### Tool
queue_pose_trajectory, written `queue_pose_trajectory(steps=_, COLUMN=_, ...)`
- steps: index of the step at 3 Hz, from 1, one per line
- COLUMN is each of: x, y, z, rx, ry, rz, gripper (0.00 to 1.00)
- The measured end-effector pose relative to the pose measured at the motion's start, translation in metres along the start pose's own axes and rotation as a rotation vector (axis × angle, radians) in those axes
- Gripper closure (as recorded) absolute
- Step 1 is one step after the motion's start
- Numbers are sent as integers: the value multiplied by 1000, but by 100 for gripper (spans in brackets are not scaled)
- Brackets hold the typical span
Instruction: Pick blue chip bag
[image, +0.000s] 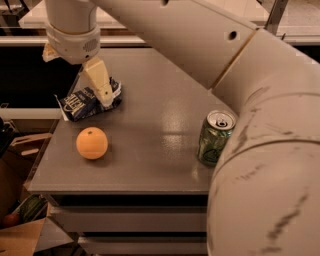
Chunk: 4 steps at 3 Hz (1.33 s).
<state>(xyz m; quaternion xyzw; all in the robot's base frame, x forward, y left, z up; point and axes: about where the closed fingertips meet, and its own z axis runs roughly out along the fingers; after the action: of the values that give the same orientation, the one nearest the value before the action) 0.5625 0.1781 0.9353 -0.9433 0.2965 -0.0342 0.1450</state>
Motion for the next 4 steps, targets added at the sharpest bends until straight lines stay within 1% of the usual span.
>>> queue_pose_trajectory(steps=1, x=-19, y=-8, z=34, rx=-41, ry=22, rz=-27, gripper=0)
queue_pose_trajectory(steps=2, x=-20, y=-11, z=64, rx=-74, ry=44, rz=-23, gripper=0)
queue_pose_trajectory(steps=3, x=-4, y=-12, z=86, rx=-100, ry=67, rz=8, gripper=0)
queue_pose_trajectory(steps=4, x=14, y=-14, z=101, rx=-117, ry=82, rz=31, gripper=0)
